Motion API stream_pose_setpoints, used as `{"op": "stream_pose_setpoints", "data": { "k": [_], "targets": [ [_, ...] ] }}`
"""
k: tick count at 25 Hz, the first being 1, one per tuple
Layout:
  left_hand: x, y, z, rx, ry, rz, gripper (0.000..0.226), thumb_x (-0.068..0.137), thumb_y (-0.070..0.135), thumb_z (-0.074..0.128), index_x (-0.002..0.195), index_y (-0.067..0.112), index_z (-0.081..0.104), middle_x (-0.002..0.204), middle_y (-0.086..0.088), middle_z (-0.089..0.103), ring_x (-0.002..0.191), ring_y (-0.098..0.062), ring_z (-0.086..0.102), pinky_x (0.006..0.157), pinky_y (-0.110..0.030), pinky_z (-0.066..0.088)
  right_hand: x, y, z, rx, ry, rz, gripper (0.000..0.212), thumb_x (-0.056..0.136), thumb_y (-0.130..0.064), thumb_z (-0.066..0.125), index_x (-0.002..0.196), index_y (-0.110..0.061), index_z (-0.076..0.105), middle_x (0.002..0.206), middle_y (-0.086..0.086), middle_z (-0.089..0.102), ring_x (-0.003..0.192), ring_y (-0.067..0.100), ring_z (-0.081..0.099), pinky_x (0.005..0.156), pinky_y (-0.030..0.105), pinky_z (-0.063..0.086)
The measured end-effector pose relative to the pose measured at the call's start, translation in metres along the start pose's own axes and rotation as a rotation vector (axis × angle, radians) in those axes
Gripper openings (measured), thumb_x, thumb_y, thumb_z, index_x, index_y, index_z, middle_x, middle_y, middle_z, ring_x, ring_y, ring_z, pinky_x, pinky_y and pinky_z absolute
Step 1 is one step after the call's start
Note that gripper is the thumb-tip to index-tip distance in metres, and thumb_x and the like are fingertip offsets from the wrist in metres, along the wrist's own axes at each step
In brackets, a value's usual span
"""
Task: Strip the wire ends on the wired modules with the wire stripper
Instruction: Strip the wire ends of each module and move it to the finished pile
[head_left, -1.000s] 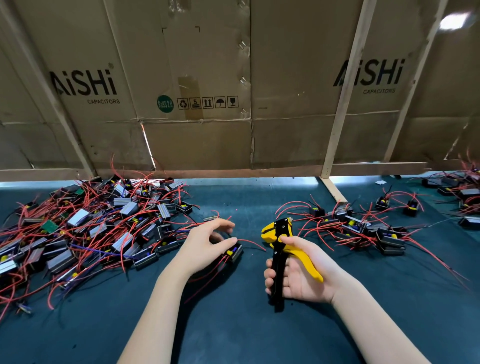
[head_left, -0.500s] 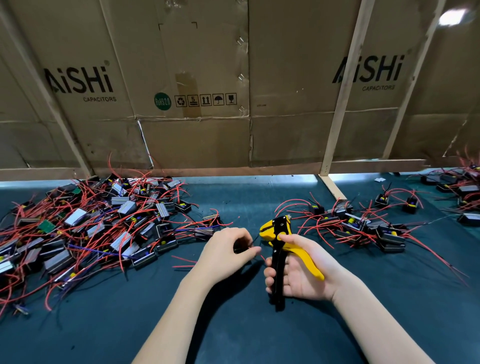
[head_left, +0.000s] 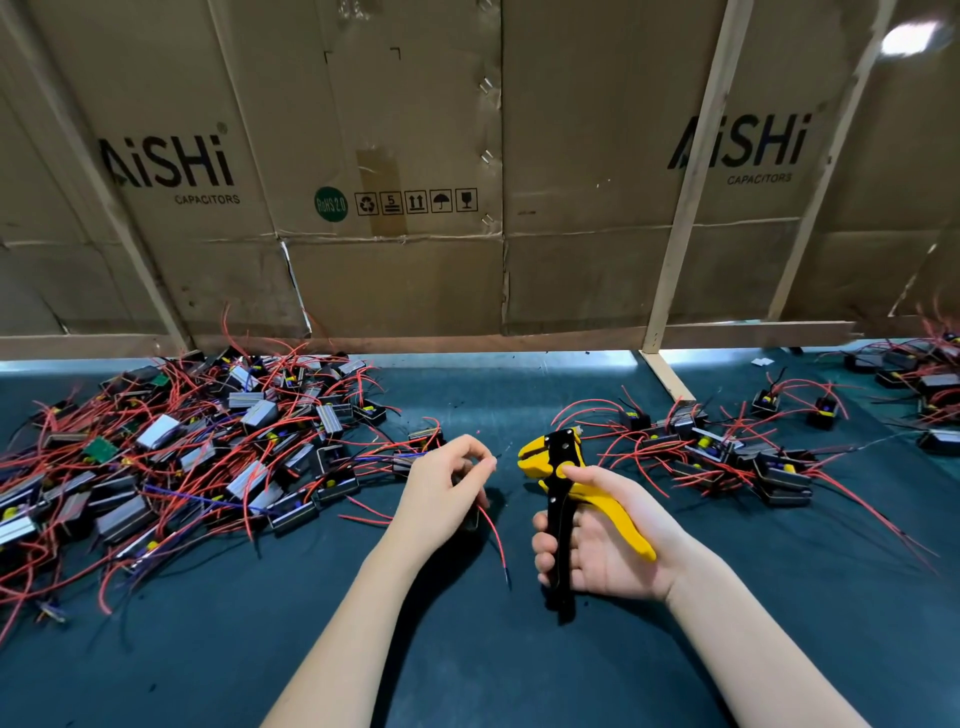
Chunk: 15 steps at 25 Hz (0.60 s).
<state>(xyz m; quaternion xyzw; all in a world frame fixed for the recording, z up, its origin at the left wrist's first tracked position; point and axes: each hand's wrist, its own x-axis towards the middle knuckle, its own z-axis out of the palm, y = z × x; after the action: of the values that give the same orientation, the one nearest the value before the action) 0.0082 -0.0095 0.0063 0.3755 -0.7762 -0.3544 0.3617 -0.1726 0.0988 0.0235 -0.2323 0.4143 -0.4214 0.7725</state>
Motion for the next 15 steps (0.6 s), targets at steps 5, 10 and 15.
{"op": "stream_pose_setpoints", "data": {
  "k": [5, 10, 15],
  "targets": [
    [-0.0001, -0.0012, -0.0003, 0.014, -0.046, 0.065, 0.014, 0.095, 0.015, 0.057, 0.083, 0.021, 0.06, 0.068, 0.003, 0.069, 0.071, -0.008, 0.064, 0.074, -0.029, 0.049, -0.0017, 0.0, -0.0027, -0.104, -0.11, -0.01, 0.05, 0.086, -0.052, 0.052, 0.084, -0.003, 0.057, 0.077, 0.016, 0.053, 0.07, 0.032, 0.057, 0.072, 0.041, 0.052],
    [-0.0005, -0.0002, -0.0019, 0.0, -0.054, 0.097, 0.014, 0.097, 0.014, 0.056, 0.085, 0.019, 0.061, 0.069, 0.005, 0.068, 0.071, -0.01, 0.062, 0.078, -0.037, 0.05, -0.0032, -0.0003, -0.0015, -0.164, -0.142, -0.004, 0.053, 0.09, -0.055, 0.046, 0.081, -0.005, 0.057, 0.072, 0.012, 0.05, 0.065, 0.029, 0.053, 0.071, 0.039, 0.049],
    [-0.0012, 0.001, -0.0037, -0.016, -0.052, 0.114, 0.013, 0.098, 0.014, 0.055, 0.086, 0.016, 0.061, 0.07, 0.002, 0.068, 0.072, -0.011, 0.061, 0.075, -0.044, 0.049, -0.0049, -0.0014, 0.0014, -0.173, -0.09, 0.002, 0.056, 0.086, -0.061, 0.047, 0.074, -0.007, 0.056, 0.063, 0.008, 0.047, 0.056, 0.025, 0.049, 0.064, 0.036, 0.046]
  ]
}}
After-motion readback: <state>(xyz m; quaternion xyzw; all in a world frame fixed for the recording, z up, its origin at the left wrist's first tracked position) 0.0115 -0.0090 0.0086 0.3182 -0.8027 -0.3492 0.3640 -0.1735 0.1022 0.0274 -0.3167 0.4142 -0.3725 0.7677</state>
